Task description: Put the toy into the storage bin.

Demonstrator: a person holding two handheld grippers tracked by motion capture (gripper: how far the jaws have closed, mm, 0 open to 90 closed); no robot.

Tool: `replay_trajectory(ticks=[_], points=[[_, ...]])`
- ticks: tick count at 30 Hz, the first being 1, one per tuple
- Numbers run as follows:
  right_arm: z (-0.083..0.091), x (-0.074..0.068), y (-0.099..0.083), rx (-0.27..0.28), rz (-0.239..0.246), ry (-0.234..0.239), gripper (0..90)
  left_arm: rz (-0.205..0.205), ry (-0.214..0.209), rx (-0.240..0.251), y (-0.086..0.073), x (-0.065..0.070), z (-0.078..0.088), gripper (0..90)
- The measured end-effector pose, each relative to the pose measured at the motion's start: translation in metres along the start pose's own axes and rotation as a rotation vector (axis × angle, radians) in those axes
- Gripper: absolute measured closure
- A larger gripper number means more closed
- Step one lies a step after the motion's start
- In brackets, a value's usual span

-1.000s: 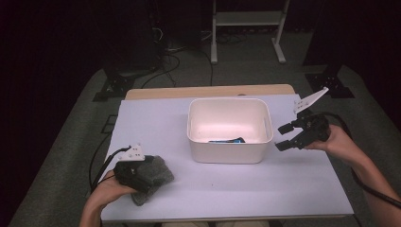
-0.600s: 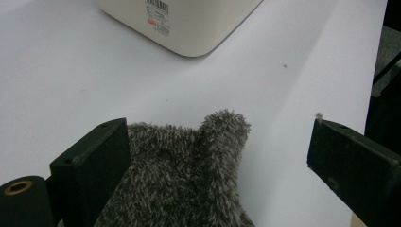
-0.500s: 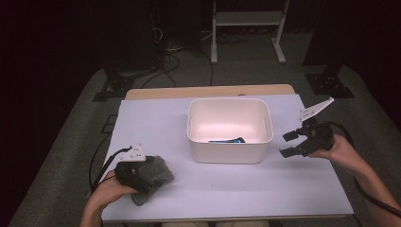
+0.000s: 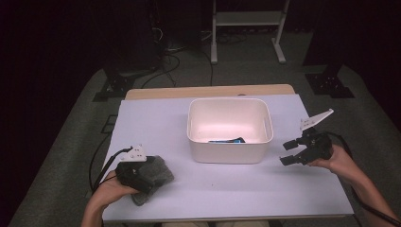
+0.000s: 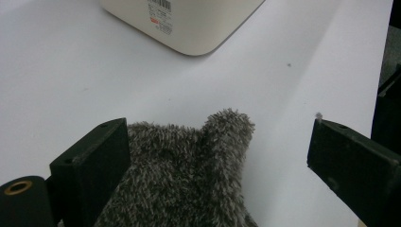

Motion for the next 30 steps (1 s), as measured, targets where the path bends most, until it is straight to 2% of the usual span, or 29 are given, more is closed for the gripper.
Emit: replay_trajectory(ticks=[21,30], points=[[-0.017,-0.002,-0.03,0.026,-0.05,0.037,16.7,0.007,0.002,-0.008,-0.002,0.001,-0.003,6.3],[-0.022,-0.005,-0.042,0.039,-0.072,0.048,16.7,-0.002,0.004,-0.011,-0.001,0.001,-0.003,6.3]])
Point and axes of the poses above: each handheld gripper's, and its own axes: z roughly backward along the jaws, y roughly out of its top, x roughly to its right, the point moved 9 cm from there along -z, roughly forward along the jaws, and after that the axes turned 6 degrees about z, right-handed, at the moved point
